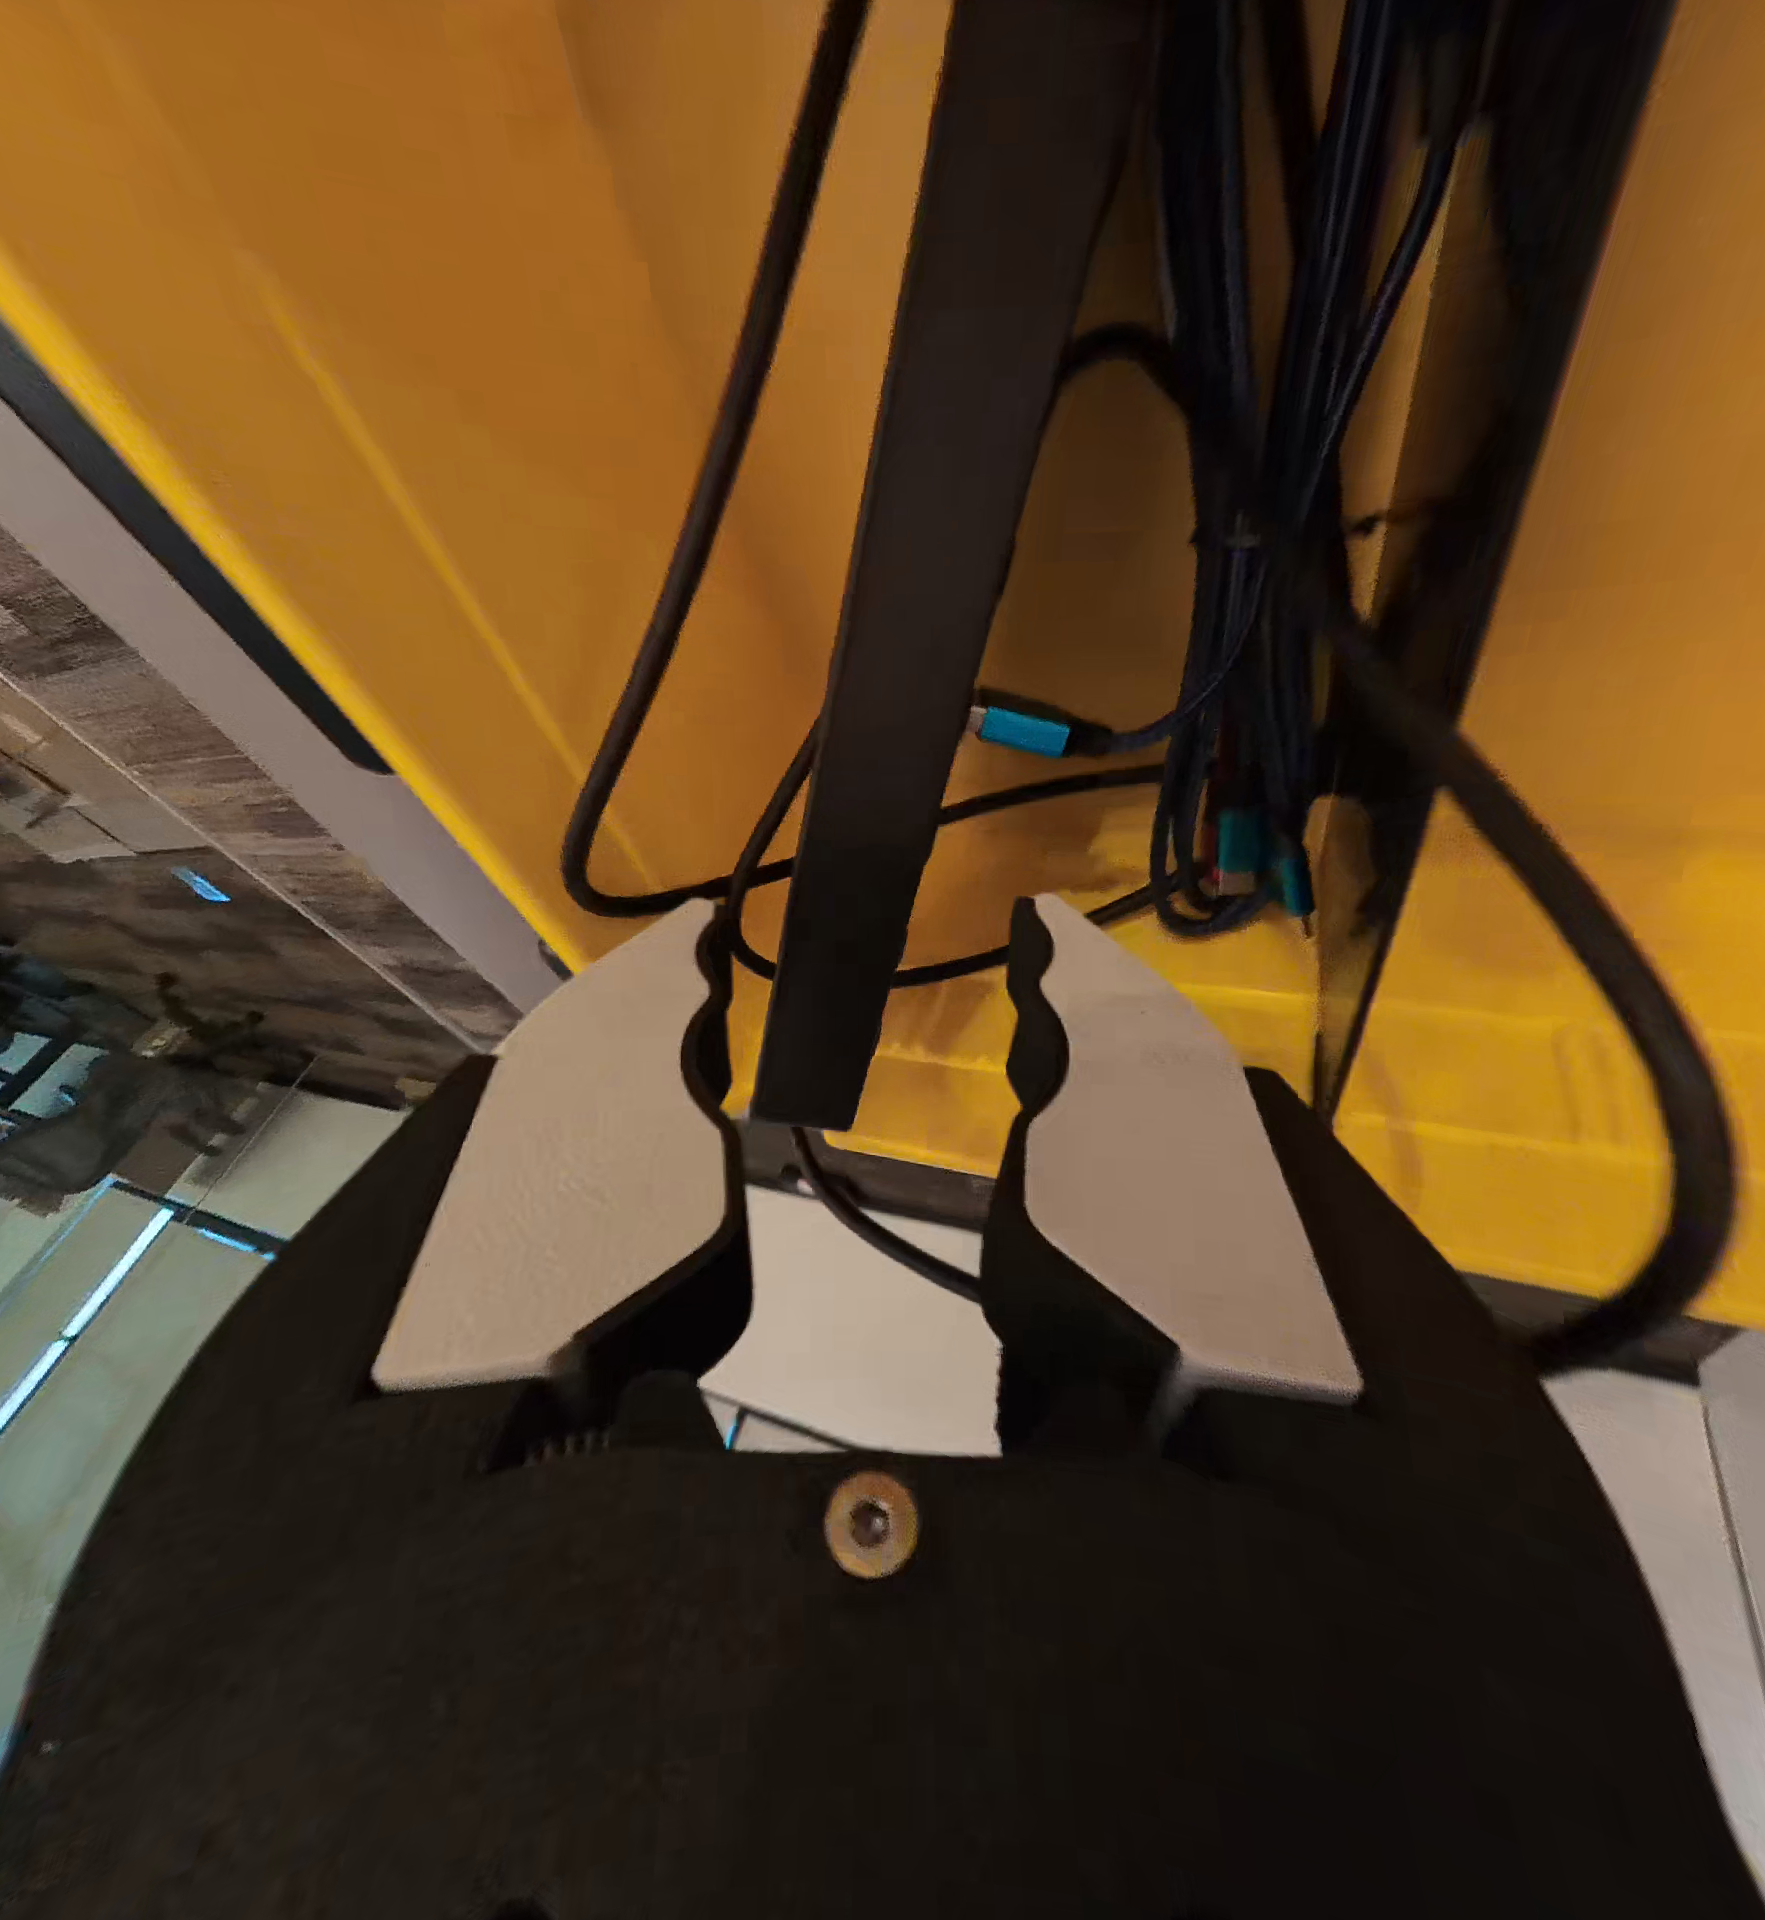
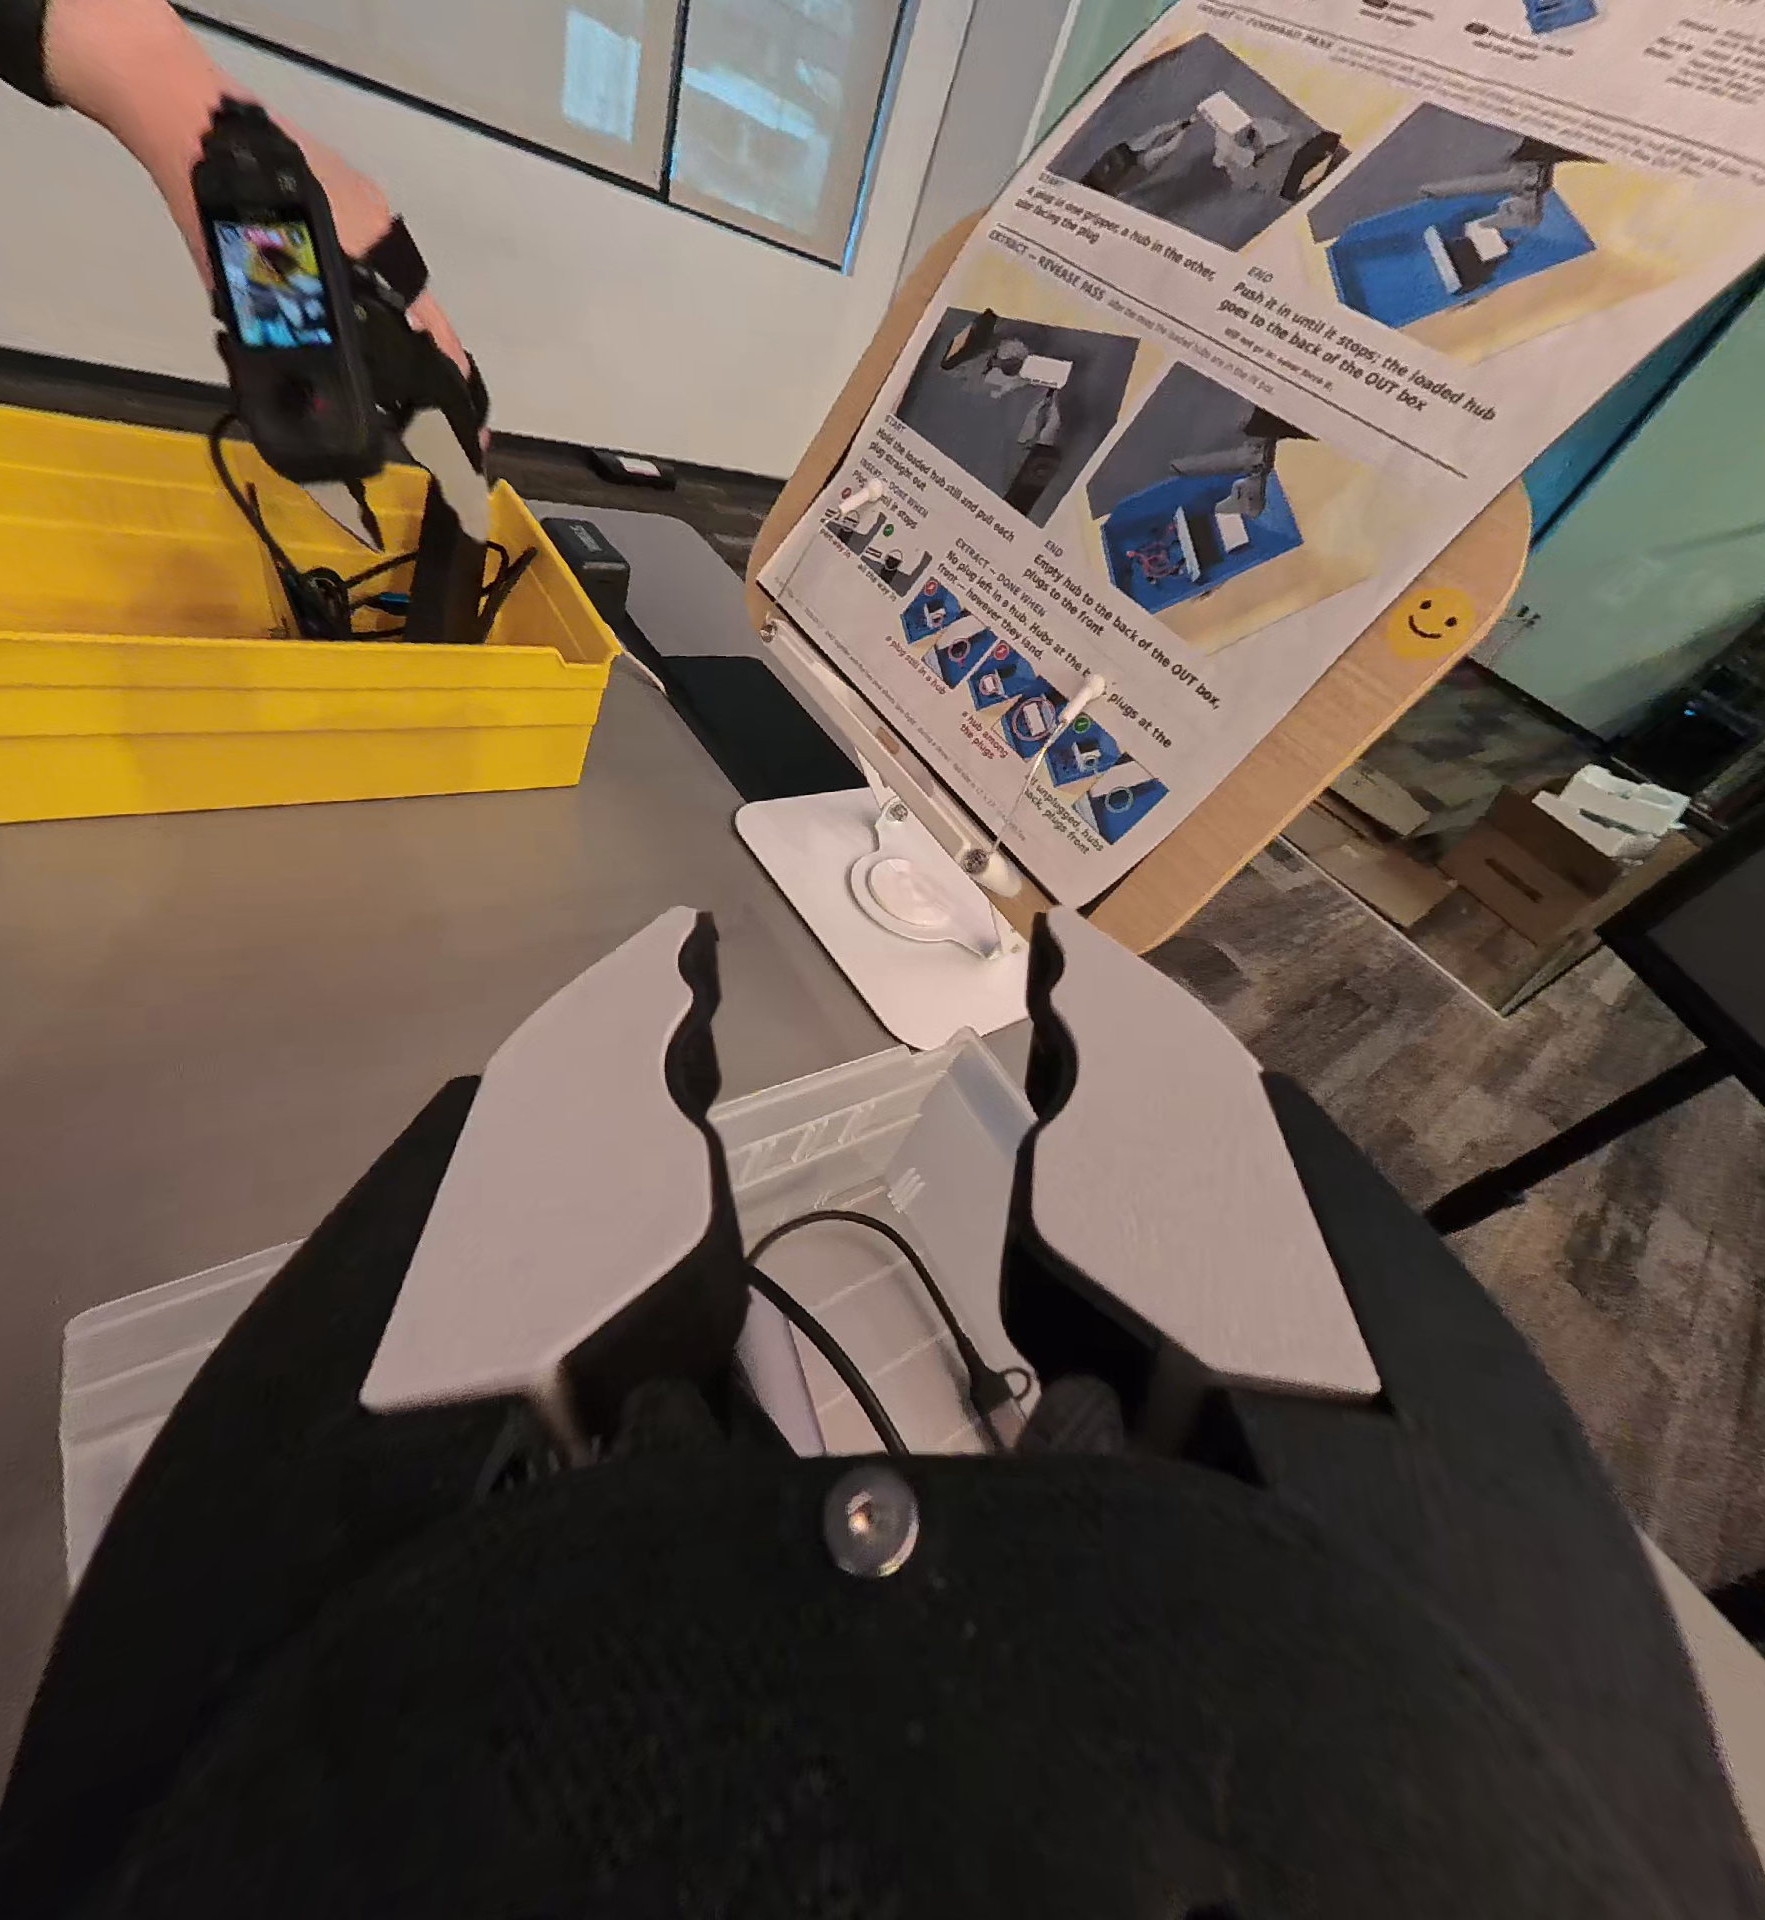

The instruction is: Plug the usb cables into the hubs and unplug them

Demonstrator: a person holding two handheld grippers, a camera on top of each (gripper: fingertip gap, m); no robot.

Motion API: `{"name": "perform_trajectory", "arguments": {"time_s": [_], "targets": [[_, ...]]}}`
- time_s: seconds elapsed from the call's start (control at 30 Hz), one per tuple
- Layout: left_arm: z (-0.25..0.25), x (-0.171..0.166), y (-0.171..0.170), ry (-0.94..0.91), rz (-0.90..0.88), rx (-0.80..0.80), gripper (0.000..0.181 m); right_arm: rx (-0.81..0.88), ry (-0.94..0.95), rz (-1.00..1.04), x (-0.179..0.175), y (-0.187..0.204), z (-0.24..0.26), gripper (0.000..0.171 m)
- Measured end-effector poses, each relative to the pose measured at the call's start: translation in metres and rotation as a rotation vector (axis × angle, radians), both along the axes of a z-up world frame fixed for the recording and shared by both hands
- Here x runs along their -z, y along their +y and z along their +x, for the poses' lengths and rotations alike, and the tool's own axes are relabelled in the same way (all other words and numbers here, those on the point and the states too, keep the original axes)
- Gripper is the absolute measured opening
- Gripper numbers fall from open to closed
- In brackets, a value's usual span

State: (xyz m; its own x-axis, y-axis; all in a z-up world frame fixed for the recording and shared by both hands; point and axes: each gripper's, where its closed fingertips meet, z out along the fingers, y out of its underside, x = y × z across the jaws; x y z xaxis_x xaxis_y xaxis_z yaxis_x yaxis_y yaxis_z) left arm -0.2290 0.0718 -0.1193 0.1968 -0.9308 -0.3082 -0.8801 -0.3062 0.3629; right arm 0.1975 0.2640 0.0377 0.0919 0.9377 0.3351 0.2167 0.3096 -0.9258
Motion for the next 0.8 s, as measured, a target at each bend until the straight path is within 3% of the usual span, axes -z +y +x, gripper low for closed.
{"name": "perform_trajectory", "arguments": {"time_s": [0.23,0.4,0.6,0.8], "targets": [[-0.006,0.032,0.006,0.012,-0.07,0.055,0.037,-0.019,-0.031,-0.046,0.016,0.007,-0.008,0.06],[-0.008,0.037,0.01,-0.03,-0.07,0.04,0.027,-0.019,-0.024,-0.064,0.017,0.012,-0.006,0.06],[-0.01,0.029,0.006,0.024,-0.079,0.051,0.026,-0.027,-0.024,-0.078,0.019,0.013,-0.006,0.06],[-0.004,-0.005,0.013,0.098,0.001,0.043,0.026,-0.038,-0.011,-0.078,0.016,0.011,-0.005,0.06]]}}
